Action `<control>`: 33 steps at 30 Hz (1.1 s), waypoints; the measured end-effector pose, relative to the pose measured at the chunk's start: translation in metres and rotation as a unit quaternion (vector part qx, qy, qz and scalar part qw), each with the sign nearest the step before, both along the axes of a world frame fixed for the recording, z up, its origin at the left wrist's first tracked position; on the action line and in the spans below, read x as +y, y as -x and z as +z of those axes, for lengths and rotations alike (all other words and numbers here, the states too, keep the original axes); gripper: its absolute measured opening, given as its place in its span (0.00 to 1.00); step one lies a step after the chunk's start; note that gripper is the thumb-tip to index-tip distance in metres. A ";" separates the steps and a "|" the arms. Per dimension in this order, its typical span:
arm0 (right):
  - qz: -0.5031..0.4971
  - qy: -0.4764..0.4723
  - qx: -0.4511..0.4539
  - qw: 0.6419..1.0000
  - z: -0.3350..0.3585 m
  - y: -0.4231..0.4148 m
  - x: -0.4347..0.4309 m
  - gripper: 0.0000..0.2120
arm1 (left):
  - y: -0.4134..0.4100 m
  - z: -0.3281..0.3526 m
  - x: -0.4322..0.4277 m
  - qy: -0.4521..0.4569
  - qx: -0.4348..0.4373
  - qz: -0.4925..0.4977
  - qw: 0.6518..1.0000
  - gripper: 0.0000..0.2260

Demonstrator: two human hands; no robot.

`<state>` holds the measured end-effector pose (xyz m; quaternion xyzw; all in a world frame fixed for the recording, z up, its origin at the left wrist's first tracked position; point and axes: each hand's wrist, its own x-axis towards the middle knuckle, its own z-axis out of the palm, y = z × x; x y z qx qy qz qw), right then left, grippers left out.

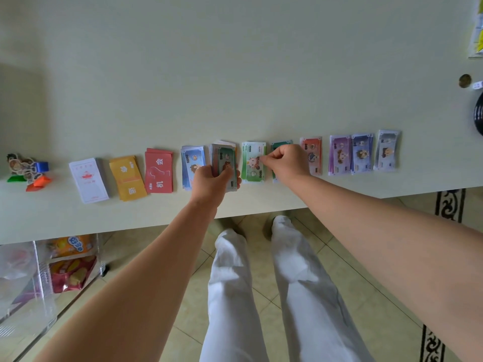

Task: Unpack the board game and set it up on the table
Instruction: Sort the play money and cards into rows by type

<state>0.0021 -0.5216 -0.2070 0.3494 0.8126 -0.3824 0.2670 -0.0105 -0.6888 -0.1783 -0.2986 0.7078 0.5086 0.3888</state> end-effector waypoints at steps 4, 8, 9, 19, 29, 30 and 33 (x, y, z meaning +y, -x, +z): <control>0.044 -0.067 -0.005 0.997 -0.001 0.001 -0.006 0.09 | -0.001 -0.002 0.003 0.026 0.012 -0.017 0.999 0.02; 0.005 0.011 0.036 0.999 0.003 -0.002 -0.005 0.14 | -0.002 0.000 0.011 0.023 0.017 -0.003 1.000 0.03; -0.013 0.076 0.044 0.996 0.007 -0.004 -0.004 0.14 | -0.002 0.001 0.015 0.018 0.016 0.002 1.000 0.04; -0.004 0.142 0.013 0.990 0.011 -0.017 0.047 0.08 | -0.002 0.010 0.054 -0.057 -0.043 0.009 0.997 0.07; 0.051 -0.037 0.003 0.998 -0.006 -0.013 0.061 0.13 | -0.007 0.000 0.055 0.020 -0.010 -0.031 0.999 0.05; 0.055 -0.049 0.004 0.997 -0.007 -0.013 0.060 0.17 | -0.007 0.001 0.057 0.021 -0.005 -0.038 0.999 0.05; 0.029 -0.034 0.024 0.999 -0.006 -0.015 0.057 0.20 | -0.006 0.005 0.062 0.011 0.002 -0.045 0.999 0.04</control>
